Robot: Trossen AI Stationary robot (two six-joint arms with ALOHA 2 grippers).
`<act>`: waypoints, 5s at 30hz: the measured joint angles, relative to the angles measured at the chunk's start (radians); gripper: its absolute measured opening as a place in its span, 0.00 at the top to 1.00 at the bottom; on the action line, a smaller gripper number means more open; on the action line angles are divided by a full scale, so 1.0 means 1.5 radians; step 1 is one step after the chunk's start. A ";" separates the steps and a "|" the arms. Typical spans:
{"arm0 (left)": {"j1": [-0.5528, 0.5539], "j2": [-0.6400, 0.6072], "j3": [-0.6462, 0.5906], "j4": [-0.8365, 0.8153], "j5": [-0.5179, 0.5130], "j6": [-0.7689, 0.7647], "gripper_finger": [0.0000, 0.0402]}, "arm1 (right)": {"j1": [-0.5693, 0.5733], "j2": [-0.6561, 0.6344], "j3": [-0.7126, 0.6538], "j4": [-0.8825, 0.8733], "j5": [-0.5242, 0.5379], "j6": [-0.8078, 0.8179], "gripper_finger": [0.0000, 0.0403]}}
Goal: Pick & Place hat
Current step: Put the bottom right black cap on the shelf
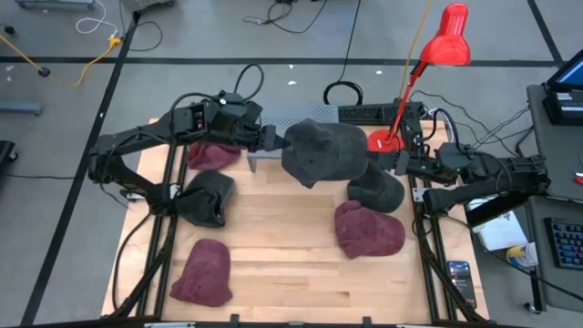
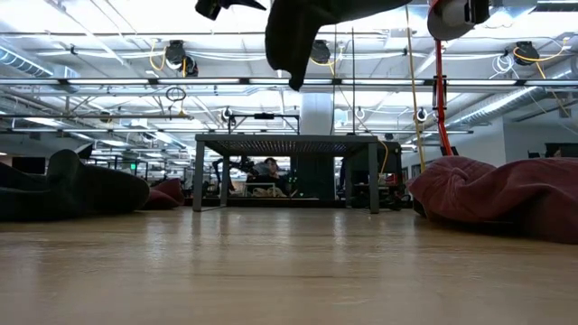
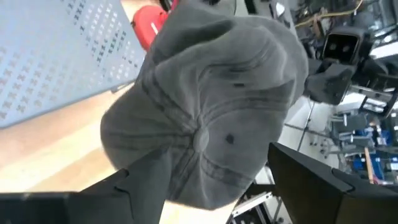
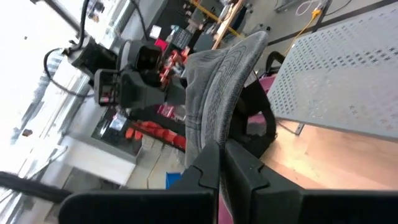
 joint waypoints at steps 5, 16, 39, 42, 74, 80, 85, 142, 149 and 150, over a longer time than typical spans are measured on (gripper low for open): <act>-0.001 0.004 -0.001 -0.005 0.000 0.022 0.32 | 0.000 -0.001 0.000 0.001 0.003 0.008 1.00; -0.001 0.056 0.000 0.030 0.012 0.049 0.41 | 0.000 -0.001 0.000 0.001 0.003 0.013 1.00; 0.020 0.066 -0.001 0.104 0.020 0.047 0.50 | 0.003 -0.034 0.000 -0.013 -0.016 0.031 1.00; 0.015 0.066 -0.001 0.125 0.020 0.050 0.52 | 0.004 -0.034 0.000 -0.019 -0.017 0.031 1.00; 0.015 0.067 -0.001 0.220 0.192 0.013 0.95 | 0.000 -0.038 0.000 -0.018 -0.046 -0.087 0.94; 0.031 0.066 -0.001 0.321 0.257 0.009 0.95 | 0.000 -0.039 0.000 -0.026 -0.068 -0.149 0.82; 0.052 0.066 -0.001 0.392 0.338 -0.003 0.95 | 0.000 -0.039 0.000 -0.083 -0.103 -0.202 0.77; 0.293 0.352 0.314 0.259 0.634 0.112 0.95 | 0.002 0.024 0.000 0.064 -0.140 -0.572 0.78; 0.298 0.396 0.330 0.243 0.634 0.140 0.95 | 0.002 0.024 0.000 0.061 -0.140 -0.584 0.78; 0.298 0.401 0.330 0.233 0.634 0.147 0.95 | 0.002 0.024 0.000 0.061 -0.140 -0.584 0.78</act>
